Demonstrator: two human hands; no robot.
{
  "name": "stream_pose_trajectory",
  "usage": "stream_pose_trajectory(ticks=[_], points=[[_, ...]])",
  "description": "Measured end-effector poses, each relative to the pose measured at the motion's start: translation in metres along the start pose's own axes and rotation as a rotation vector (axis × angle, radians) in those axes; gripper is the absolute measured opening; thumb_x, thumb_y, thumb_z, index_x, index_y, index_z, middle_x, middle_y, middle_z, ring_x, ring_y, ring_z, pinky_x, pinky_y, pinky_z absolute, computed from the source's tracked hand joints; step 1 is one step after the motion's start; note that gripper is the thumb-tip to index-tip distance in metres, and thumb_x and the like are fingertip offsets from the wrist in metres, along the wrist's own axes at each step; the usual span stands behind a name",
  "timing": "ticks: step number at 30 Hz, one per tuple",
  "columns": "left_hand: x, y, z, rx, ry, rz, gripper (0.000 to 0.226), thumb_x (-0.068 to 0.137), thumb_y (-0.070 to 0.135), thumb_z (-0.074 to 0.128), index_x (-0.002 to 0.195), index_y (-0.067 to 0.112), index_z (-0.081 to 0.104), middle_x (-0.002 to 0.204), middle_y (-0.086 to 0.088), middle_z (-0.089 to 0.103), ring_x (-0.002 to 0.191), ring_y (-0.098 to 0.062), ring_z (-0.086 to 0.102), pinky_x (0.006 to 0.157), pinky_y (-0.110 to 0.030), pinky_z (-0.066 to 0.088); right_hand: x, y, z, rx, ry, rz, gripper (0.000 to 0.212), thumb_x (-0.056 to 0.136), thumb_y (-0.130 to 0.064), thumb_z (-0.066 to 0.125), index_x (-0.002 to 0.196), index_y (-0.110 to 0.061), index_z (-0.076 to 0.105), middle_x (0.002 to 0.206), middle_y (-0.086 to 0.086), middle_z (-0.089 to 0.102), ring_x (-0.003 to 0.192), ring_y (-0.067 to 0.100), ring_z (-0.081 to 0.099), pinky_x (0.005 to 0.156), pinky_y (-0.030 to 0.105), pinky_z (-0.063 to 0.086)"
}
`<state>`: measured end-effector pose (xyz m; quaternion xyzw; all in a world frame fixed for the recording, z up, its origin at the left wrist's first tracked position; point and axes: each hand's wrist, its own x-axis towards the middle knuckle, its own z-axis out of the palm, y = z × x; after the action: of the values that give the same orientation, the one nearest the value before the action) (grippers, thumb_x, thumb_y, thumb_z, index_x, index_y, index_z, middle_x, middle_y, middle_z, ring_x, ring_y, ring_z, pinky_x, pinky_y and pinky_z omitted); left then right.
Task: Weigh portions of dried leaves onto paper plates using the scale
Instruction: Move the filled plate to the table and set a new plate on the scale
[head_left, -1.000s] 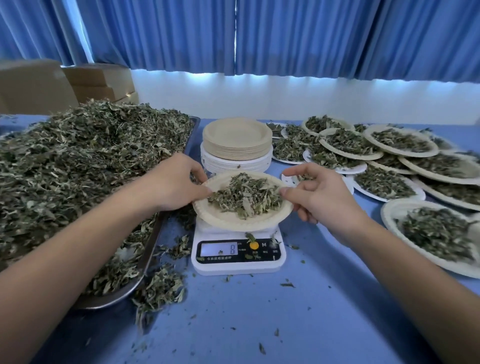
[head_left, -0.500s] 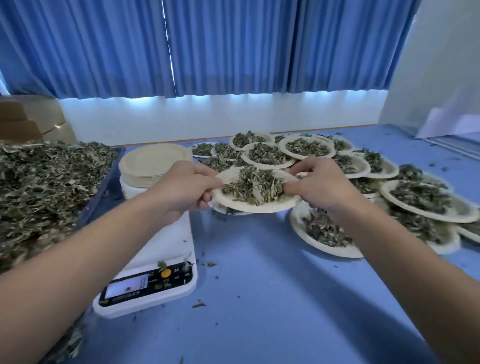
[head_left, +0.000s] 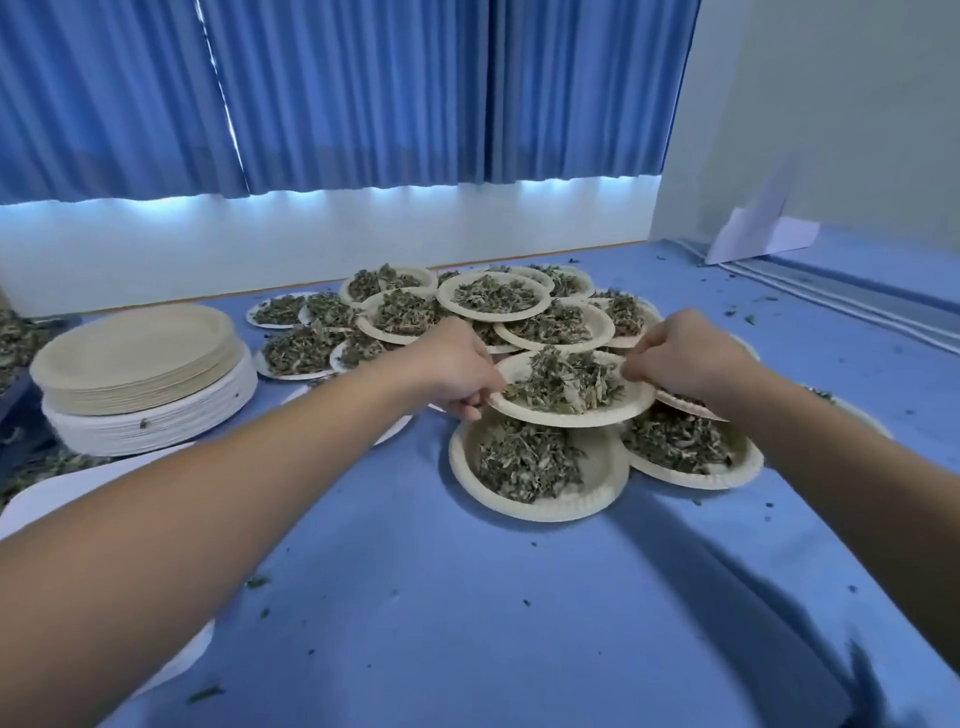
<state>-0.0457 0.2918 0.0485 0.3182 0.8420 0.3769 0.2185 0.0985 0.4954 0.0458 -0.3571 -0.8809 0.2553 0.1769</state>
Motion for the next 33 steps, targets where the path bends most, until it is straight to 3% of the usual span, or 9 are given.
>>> stream_pose_trajectory(ticks=[5,9,12,15,18,23,26,30,33], points=[[0.017,0.017,0.024,0.185,-0.013,-0.004,0.017,0.088,-0.001,0.067,0.101,-0.012,0.07,0.072,-0.017,0.065,0.05,-0.023,0.057,0.056,-0.029,0.051,0.006,0.011,0.001,-0.283,-0.02,-0.008,0.018,0.08,-0.021,0.075,0.085,-0.004,0.078,0.087,0.018,0.075,0.081,0.031,0.072,0.07,0.039,0.06],[0.024,0.019,0.031,0.374,0.073,0.052,0.016,0.087,0.001,0.064,0.098,-0.005,0.075,0.081,-0.015,0.075,0.062,-0.027,0.061,0.061,-0.033,0.05,0.007,0.006,0.006,-0.39,-0.023,-0.014,0.012,0.086,-0.016,0.068,0.081,-0.005,0.071,0.078,0.015,0.072,0.064,0.027,0.061,0.06,0.031,0.048],[0.026,0.015,0.028,0.301,0.135,0.076,0.016,0.092,0.01,0.065,0.095,-0.004,0.074,0.082,-0.015,0.076,0.062,-0.028,0.069,0.066,-0.038,0.06,0.004,-0.005,0.009,-0.41,0.062,-0.072,0.015,0.093,-0.015,0.061,0.089,-0.007,0.073,0.079,0.012,0.072,0.072,0.029,0.069,0.063,0.032,0.054],[0.025,0.004,0.018,0.167,0.221,0.122,0.019,0.095,0.015,0.065,0.098,-0.001,0.075,0.076,-0.009,0.072,0.057,-0.023,0.061,0.061,-0.038,0.059,-0.007,-0.026,0.018,-0.36,0.14,-0.204,0.023,0.096,-0.01,0.051,0.088,-0.004,0.072,0.08,0.017,0.072,0.068,0.031,0.066,0.061,0.034,0.054],[0.016,-0.008,0.001,0.085,0.265,0.178,0.011,0.093,0.019,0.069,0.087,0.012,0.076,0.068,-0.006,0.073,0.053,-0.012,0.063,0.049,-0.025,0.049,-0.021,-0.058,0.033,-0.275,0.108,-0.332,0.03,0.098,-0.006,0.047,0.072,-0.007,0.063,0.067,0.016,0.065,0.06,0.03,0.06,0.062,0.039,0.056],[-0.008,-0.033,-0.035,0.137,0.361,0.296,0.015,0.091,0.009,0.067,0.08,0.013,0.077,0.059,0.003,0.07,0.053,-0.006,0.066,0.05,-0.019,0.046,-0.043,-0.127,0.07,-0.115,0.038,-0.483,0.023,0.097,-0.015,0.055,0.078,-0.016,0.067,0.074,0.006,0.067,0.071,0.03,0.064,0.066,0.039,0.057],[-0.028,-0.053,-0.069,0.237,0.437,0.31,0.02,0.086,0.001,0.061,0.077,0.013,0.075,0.066,-0.004,0.072,0.067,-0.018,0.07,0.064,-0.03,0.055,-0.049,-0.17,0.093,-0.042,0.022,-0.549,0.02,0.094,-0.016,0.056,0.079,-0.016,0.069,0.083,0.011,0.068,0.08,0.033,0.065,0.073,0.04,0.056],[-0.058,-0.092,-0.127,0.252,0.528,0.262,0.019,0.082,-0.004,0.06,0.077,0.004,0.076,0.069,-0.011,0.073,0.064,-0.023,0.067,0.065,-0.031,0.052,-0.056,-0.229,0.129,0.09,-0.024,-0.643,0.024,0.091,-0.013,0.058,0.069,-0.011,0.068,0.07,0.012,0.068,0.074,0.032,0.065,0.069,0.04,0.055],[-0.083,-0.124,-0.168,0.257,0.568,0.2,0.017,0.085,-0.003,0.062,0.082,0.004,0.077,0.063,-0.006,0.069,0.051,-0.005,0.057,0.057,-0.022,0.045,-0.064,-0.272,0.161,0.167,-0.101,-0.718,0.021,0.09,-0.013,0.061,0.075,-0.005,0.073,0.072,0.016,0.068,0.072,0.03,0.062,0.066,0.038,0.05]])
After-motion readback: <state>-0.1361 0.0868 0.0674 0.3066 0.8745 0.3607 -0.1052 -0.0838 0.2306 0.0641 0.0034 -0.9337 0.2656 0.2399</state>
